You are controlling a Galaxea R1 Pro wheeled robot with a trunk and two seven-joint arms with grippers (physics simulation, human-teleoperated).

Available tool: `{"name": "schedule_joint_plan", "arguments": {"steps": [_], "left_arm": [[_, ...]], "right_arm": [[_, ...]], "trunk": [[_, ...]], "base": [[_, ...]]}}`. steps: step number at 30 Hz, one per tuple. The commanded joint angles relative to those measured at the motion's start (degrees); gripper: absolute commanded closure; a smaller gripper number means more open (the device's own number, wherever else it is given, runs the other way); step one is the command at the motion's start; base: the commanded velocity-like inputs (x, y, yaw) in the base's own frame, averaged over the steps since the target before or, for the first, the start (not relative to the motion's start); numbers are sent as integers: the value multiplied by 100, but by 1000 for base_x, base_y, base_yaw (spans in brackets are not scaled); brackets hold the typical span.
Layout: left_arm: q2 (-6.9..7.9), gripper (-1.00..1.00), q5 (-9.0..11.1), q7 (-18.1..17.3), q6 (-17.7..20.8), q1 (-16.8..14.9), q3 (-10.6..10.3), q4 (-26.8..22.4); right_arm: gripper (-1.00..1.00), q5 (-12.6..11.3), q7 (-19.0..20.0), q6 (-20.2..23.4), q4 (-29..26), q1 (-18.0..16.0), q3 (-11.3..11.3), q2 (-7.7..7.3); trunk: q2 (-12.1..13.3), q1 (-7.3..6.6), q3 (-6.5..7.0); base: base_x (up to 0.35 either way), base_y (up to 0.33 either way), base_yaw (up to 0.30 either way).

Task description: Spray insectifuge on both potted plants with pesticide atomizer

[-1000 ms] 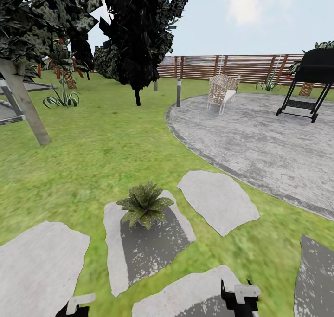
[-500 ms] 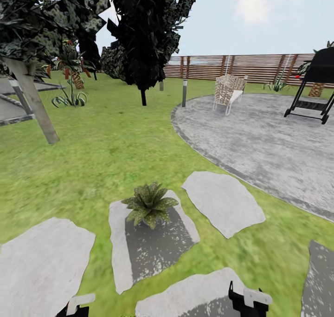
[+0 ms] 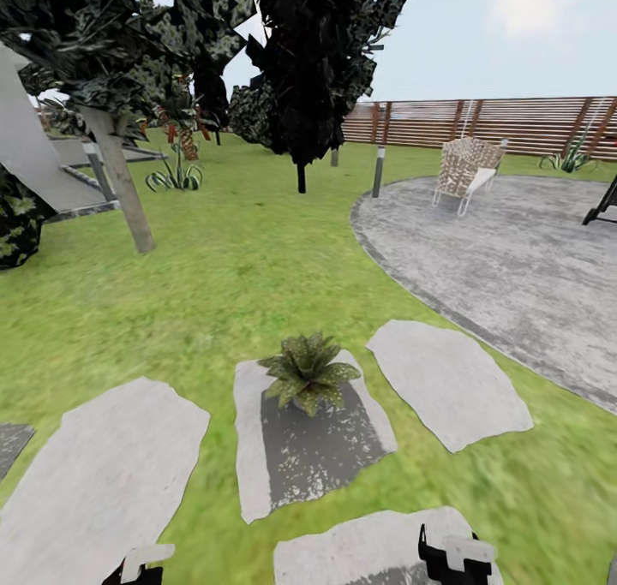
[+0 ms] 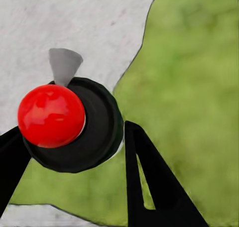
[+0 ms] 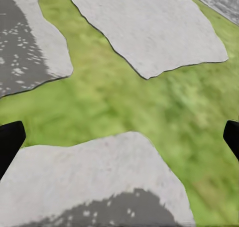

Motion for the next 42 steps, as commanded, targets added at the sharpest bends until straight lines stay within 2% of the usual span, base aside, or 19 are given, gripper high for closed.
{"name": "schedule_joint_plan", "arguments": {"steps": [1, 12, 42], "left_arm": [[-2, 100, -50, 16, -19, -5, 35, 8], [-2, 100, -48, 20, -19, -5, 34, 7], [-2, 100, -48, 14, -19, -5, 34, 8]], "right_arm": [[-100, 56, -60, 5, 18, -3, 8, 0], [-100, 56, -60, 5, 35, -3, 12, 0], [-100, 56, -60, 5, 44, -3, 14, 0]], "trunk": [[-2, -4, -7], [-2, -4, -40], [-2, -4, -164]], "base": [[-266, 162, 271], [-203, 218, 268], [-3, 4, 260]]}}
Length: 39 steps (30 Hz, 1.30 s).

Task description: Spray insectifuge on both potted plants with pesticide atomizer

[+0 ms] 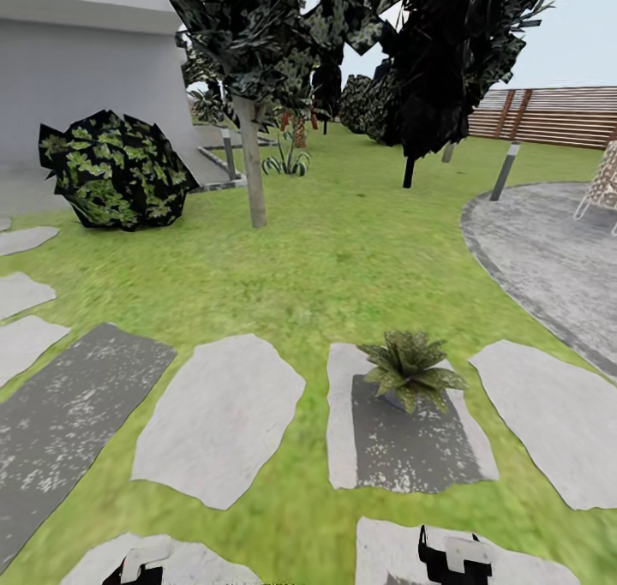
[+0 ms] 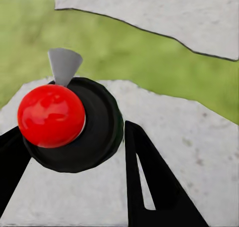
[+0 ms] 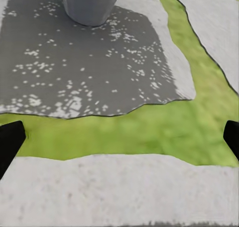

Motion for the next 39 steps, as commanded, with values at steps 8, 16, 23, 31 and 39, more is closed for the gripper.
{"name": "schedule_joint_plan", "arguments": {"steps": [8, 16, 23, 31, 39], "left_arm": [[-4, 100, -51, 18, -20, -5, 34, 8], [-8, 100, -56, 13, -20, -5, 34, 8], [-10, 100, -58, 13, -20, -5, 34, 8], [-10, 100, -59, 13, -20, -5, 34, 8], [-4, 100, -59, 13, -20, -5, 34, 8]], "right_arm": [[-100, 62, -60, 7, 3, -2, 8, 0], [-100, 82, -60, 7, 29, -2, 8, 0], [-100, 82, -60, 6, 30, -2, 8, 0], [-100, 82, -60, 2, 30, -2, 8, 0], [-100, 82, -60, 3, 30, -2, 8, 0]], "trunk": [[-2, -1, -38], [-2, -1, -71], [-2, -1, -100], [-2, -1, -133], [-2, -1, -166]], "base": [[0, 0, 260], [0, 0, 260], [0, 0, 260], [0, 0, 260], [0, 0, 260]]}}
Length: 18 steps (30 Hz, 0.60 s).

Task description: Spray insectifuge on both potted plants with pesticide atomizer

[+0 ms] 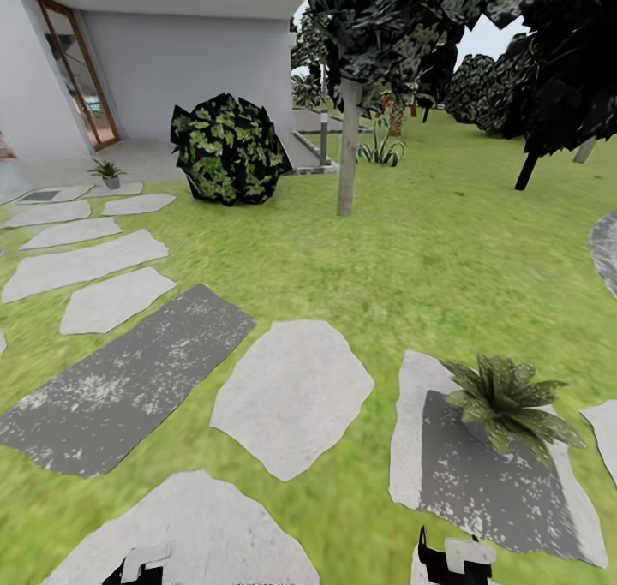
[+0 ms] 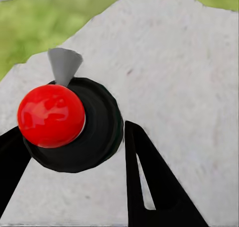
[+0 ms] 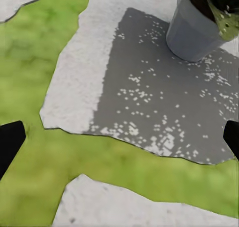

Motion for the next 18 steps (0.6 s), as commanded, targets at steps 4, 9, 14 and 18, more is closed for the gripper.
{"name": "schedule_joint_plan", "arguments": {"steps": [4, 9, 14, 18], "left_arm": [[0, 100, -51, 16, -20, -5, 35, 8], [-1, 100, -51, 16, -20, -5, 35, 10], [0, 100, -51, 16, -20, -5, 35, 8], [0, 100, -51, 16, -20, -5, 35, 8]], "right_arm": [[-100, 55, -60, 3, 3, -2, 8, 0], [-100, 55, -60, 3, 3, -2, 8, 0], [-100, 57, -60, 2, 3, -2, 8, 0], [-100, 55, -60, 1, 3, -2, 8, 0]], "trunk": [[-2, -1, -10], [-2, -1, -5], [-2, -1, 20], [-2, -1, 44]], "base": [[0, 0, 270], [0, 0, 277], [0, 0, 245], [0, 0, 223]]}}
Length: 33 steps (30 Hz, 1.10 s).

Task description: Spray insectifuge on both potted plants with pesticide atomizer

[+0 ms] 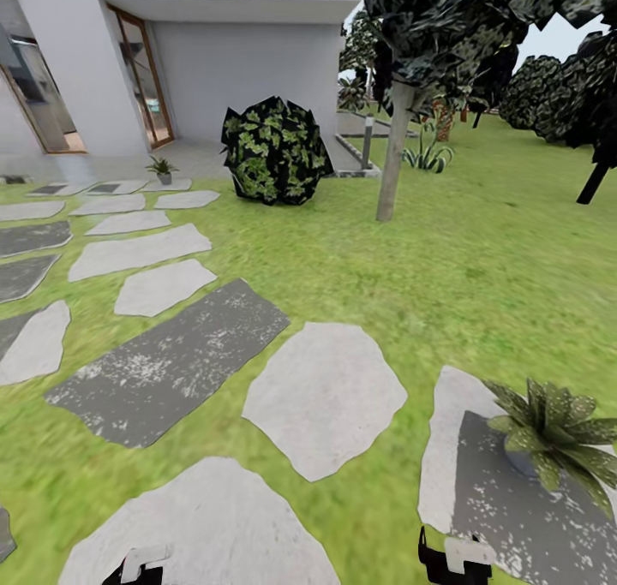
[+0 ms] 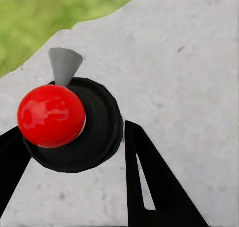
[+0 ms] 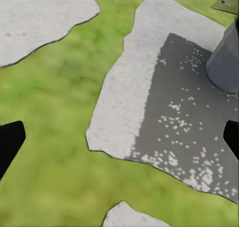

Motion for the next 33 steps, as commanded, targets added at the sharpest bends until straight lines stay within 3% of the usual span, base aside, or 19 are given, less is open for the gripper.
{"name": "schedule_joint_plan", "arguments": {"steps": [1, 33], "left_arm": [[-3, 100, -51, 16, -20, -5, 36, 8], [-1, 100, -51, 16, -20, -5, 36, 8]], "right_arm": [[-100, 56, -60, 6, 3, -2, 8, 0], [-100, 55, -60, 8, 5, -2, 8, 0]], "trunk": [[-2, -1, 2], [-2, -1, 197]], "base": [[0, 0, 220], [0, 0, 219]]}}
